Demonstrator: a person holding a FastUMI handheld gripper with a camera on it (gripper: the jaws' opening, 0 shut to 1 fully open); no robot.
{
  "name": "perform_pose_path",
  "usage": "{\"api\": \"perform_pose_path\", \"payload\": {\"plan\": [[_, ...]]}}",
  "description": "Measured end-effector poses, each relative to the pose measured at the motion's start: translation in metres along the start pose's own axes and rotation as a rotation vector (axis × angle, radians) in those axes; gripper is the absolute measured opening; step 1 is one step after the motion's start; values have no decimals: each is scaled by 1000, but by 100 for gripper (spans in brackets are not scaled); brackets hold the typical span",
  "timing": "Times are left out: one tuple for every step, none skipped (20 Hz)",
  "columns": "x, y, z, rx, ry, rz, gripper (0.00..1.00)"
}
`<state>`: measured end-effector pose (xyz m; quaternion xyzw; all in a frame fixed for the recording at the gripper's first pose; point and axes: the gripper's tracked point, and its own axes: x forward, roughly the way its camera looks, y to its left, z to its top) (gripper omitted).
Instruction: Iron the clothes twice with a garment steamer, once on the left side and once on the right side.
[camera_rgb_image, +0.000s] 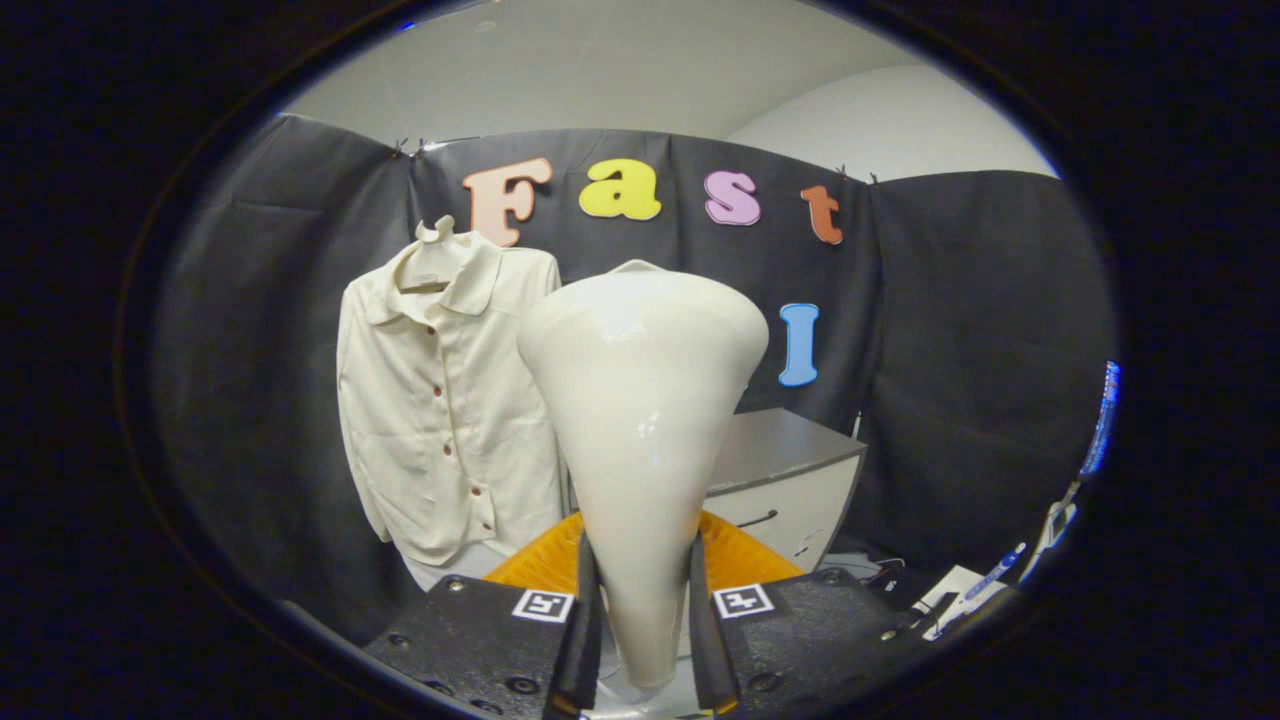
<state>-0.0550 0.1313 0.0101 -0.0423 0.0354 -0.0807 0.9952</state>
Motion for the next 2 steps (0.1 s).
{"api": "perform_pose_path", "payload": {"plan": [[0, -9, 3, 3, -4, 5, 37], [1, -19, 5, 7, -11, 10, 37]]}}
